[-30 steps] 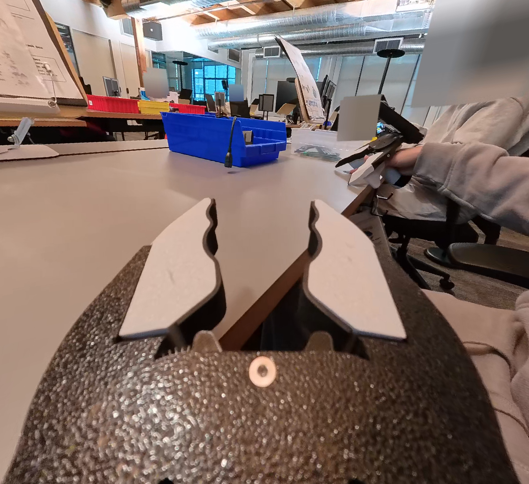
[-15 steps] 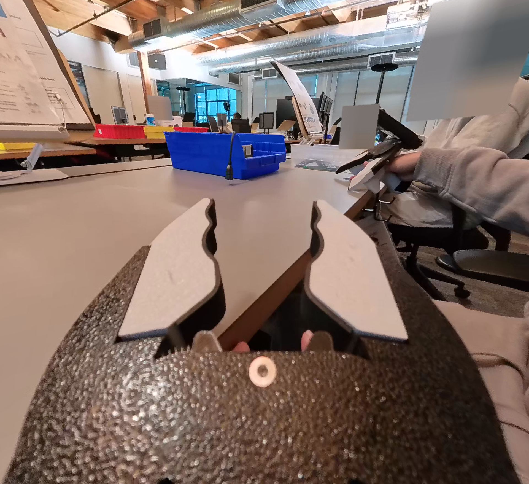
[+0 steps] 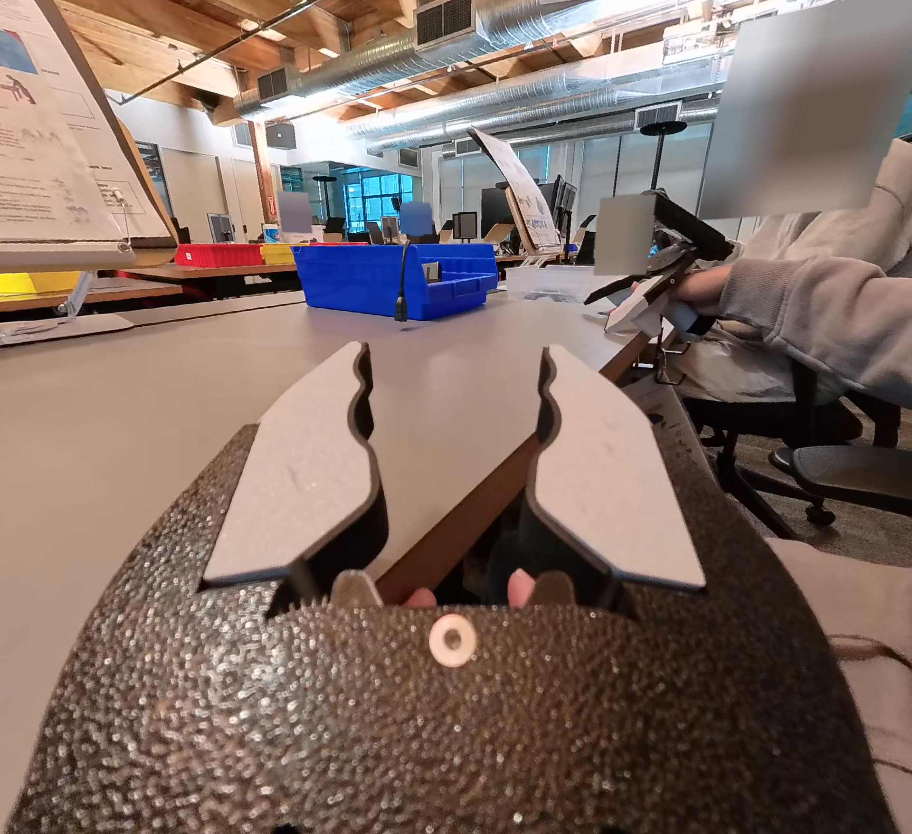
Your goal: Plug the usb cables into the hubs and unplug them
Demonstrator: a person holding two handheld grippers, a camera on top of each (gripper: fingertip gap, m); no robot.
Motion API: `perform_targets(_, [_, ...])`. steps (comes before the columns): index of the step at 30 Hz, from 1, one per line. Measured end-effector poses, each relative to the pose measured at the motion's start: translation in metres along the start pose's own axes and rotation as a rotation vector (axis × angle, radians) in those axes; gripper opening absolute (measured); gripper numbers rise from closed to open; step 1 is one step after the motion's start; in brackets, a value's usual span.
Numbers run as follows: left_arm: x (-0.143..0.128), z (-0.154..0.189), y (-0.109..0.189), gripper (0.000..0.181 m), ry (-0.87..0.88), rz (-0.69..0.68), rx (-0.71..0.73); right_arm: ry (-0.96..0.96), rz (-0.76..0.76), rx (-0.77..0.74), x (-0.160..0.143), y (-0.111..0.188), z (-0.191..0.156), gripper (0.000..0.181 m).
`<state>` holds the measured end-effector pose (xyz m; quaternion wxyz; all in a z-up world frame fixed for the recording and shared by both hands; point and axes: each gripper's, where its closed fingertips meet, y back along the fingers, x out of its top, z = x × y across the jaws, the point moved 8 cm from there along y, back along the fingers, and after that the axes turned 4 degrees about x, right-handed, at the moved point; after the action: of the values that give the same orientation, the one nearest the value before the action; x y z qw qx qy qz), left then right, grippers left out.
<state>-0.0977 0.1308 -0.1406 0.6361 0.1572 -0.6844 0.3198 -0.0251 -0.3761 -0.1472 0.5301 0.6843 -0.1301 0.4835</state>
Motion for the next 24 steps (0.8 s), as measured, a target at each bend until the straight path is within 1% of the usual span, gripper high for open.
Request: perform_targets(24, [0.028,0.001,-0.002,0.064,-0.045,0.078,-0.007,0.008,0.018,-0.004,0.023,0.018,0.001,0.146])
